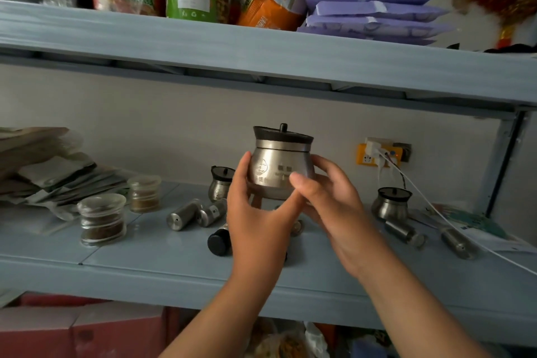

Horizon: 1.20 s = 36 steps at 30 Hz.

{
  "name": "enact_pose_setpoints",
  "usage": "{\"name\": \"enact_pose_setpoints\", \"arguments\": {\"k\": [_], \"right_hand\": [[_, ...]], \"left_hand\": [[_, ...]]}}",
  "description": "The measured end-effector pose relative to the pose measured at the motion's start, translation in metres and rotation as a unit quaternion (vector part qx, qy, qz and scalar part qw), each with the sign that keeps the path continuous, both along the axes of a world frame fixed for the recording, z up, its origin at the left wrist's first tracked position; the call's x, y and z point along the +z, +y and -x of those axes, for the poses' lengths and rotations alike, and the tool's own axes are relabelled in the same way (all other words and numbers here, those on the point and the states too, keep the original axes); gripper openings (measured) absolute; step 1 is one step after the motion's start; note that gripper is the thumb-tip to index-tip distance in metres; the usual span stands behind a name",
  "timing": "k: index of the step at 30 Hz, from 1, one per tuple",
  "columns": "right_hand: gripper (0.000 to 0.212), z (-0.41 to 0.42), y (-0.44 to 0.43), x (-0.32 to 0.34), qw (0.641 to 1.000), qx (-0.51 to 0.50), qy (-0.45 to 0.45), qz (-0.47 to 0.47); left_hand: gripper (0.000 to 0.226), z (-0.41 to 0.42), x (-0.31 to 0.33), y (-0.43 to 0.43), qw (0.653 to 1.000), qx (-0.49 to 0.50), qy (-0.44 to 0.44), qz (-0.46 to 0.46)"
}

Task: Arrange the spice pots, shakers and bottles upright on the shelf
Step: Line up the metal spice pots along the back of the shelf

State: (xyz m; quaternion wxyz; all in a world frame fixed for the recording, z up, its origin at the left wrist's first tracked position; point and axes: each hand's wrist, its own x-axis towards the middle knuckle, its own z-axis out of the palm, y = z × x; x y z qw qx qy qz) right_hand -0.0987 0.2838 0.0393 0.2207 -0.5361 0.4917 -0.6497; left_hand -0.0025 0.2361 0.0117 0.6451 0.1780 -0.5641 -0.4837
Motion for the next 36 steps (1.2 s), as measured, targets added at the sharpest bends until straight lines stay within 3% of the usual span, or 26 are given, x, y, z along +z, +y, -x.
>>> {"name": "enact_pose_setpoints", "arguments": {"k": [8, 13, 16, 20, 27, 33, 36], "right_hand": [[0.079, 0.005, -0.007, -0.003, 0.999, -0.033, -0.021, 0.009], [0.082, 0.022, -0.015, -0.01, 0.996, -0.022, -0.083, 0.012], [0.08, 0.028, -0.02, -0.017, 0.995, -0.016, -0.099, 0.013], [0.08, 0.035, -0.028, -0.022, 0.995, -0.021, -0.096, 0.017], [0.087, 0.051, -0.05, -0.025, 0.997, -0.056, -0.054, -0.026], [0.06, 0.068, -0.069, -0.014, 0.995, -0.079, 0.005, -0.061], [0.062, 0.081, -0.086, -0.011, 0.991, -0.098, 0.032, -0.091]], "left_hand": [[0.09, -0.002, -0.011, -0.004, 0.992, -0.003, -0.095, 0.084], [0.051, -0.018, 0.003, -0.019, 0.991, -0.107, -0.077, 0.013], [0.052, -0.022, 0.014, -0.037, 0.981, -0.146, -0.124, -0.011], [0.027, -0.016, 0.015, -0.048, 0.961, -0.227, -0.158, -0.01], [0.049, 0.012, 0.004, -0.074, 0.973, -0.174, -0.149, -0.024], [0.026, 0.034, 0.003, -0.094, 0.972, -0.168, -0.164, -0.016], [0.018, 0.045, 0.002, -0.108, 0.973, -0.149, -0.173, -0.029]]}}
